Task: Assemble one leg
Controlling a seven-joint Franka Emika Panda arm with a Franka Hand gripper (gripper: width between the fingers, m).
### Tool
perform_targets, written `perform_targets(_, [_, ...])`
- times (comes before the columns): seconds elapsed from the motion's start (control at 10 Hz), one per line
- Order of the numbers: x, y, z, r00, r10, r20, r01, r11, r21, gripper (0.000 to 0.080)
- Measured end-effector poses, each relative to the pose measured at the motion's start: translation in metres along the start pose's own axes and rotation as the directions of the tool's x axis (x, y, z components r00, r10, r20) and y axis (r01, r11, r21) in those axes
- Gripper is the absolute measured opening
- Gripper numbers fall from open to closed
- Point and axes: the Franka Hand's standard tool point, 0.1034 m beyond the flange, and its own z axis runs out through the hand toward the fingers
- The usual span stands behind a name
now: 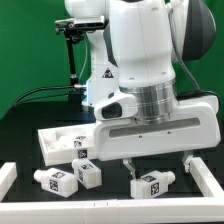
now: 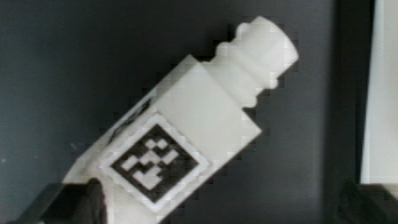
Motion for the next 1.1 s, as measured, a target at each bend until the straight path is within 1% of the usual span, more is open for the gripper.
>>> perform_targets(0.1, [0.000,0.000,0.000,1.000,-0.001,0.001,0.001,1.000,0.000,0.0649])
perform_targets(0.2, [-0.001,0.001,0.000,0.999,0.053,0.004,-0.053,0.999,-0.003,0.0649])
perform_targets(0.3, [-0.002,0.003,-0.001,0.987,0.162,0.015,-0.161,0.987,-0.019,0.0649])
perform_targets(0.4, [-0.004,0.003,0.001,0.969,0.245,0.007,-0.245,0.969,-0.032,0.0649])
perform_targets(0.5, [-0.005,0.005,0.004,0.967,0.257,0.005,-0.256,0.966,-0.027,0.0649])
perform_targets(0.6, [-0.006,0.010,0.009,0.962,0.274,-0.002,-0.274,0.962,-0.017,0.0649])
perform_targets(0.7, [-0.006,0.014,0.019,0.959,0.282,-0.012,-0.282,0.959,-0.013,0.0649])
perform_targets(0.8, [-0.008,0.014,0.026,0.960,0.279,-0.013,-0.279,0.960,-0.013,0.0649])
perform_targets(1.1, [-0.006,0.016,0.029,0.975,0.219,-0.043,-0.219,0.976,-0.011,0.0649])
